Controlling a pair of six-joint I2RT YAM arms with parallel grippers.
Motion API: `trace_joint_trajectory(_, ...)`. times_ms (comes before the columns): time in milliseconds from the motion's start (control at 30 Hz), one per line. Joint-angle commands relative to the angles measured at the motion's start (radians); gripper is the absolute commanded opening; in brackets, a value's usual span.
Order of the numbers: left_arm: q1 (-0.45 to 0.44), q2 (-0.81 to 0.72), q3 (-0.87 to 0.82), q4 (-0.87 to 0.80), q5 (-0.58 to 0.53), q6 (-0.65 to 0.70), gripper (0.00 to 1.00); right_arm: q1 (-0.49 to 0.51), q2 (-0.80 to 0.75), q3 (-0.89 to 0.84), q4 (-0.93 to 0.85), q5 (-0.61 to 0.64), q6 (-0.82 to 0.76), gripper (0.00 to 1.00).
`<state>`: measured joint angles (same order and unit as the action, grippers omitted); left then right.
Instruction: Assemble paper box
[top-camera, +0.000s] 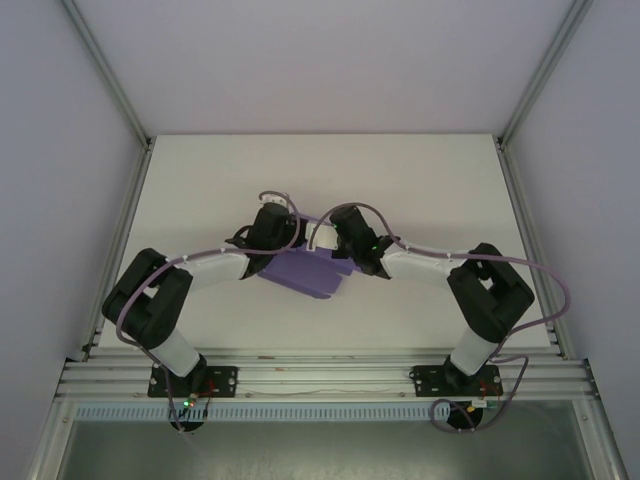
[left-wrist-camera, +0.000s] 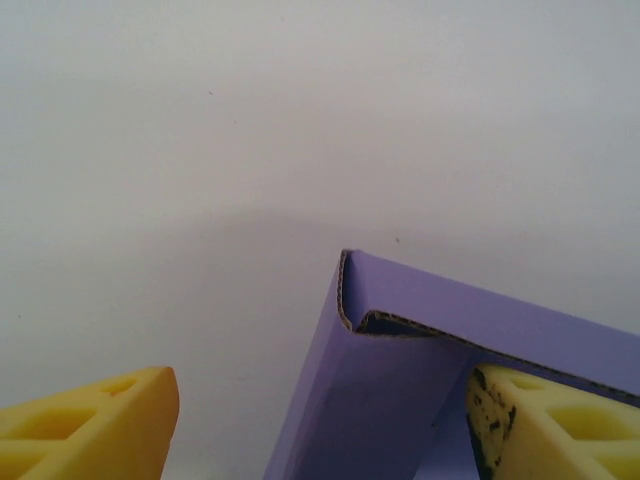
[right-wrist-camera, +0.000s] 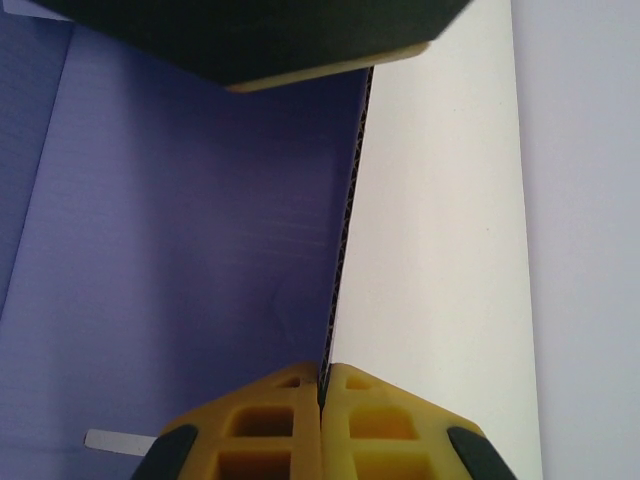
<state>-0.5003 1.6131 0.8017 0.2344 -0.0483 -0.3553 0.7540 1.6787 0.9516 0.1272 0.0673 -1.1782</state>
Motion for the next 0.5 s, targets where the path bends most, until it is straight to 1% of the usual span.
trace_joint_trajectory(0, 0.033, -0.068, -0.055, -0.035, 0.078, -0.019, 0.75, 0.007, 0.006, -0.025, -0.049, 0.003, -0.003, 0.00)
trace_joint_trajectory(67, 0.058, -0.120, -0.102, 0.001, 0.123, -0.040, 0.75, 0.008, 0.003, -0.028, -0.047, 0.005, -0.001, 0.00)
trace_joint_trajectory(200, 0.100, -0.189, -0.134, -0.006, 0.154, -0.041, 0.74, 0.008, 0.001, -0.028, -0.047, 0.002, -0.004, 0.00)
trace_joint_trajectory(300, 0.121, -0.177, -0.131, -0.006, 0.199, -0.005, 0.71, 0.011, 0.000, -0.027, -0.044, 0.003, -0.011, 0.00)
trace_joint_trajectory(400, 0.125, -0.134, -0.096, -0.034, 0.235, 0.033, 0.68, 0.011, 0.001, -0.024, -0.044, 0.001, -0.015, 0.00)
trace_joint_trajectory(467, 0.129, -0.102, -0.079, -0.026, 0.289, 0.061, 0.66, 0.012, 0.001, -0.022, -0.044, -0.001, -0.018, 0.00)
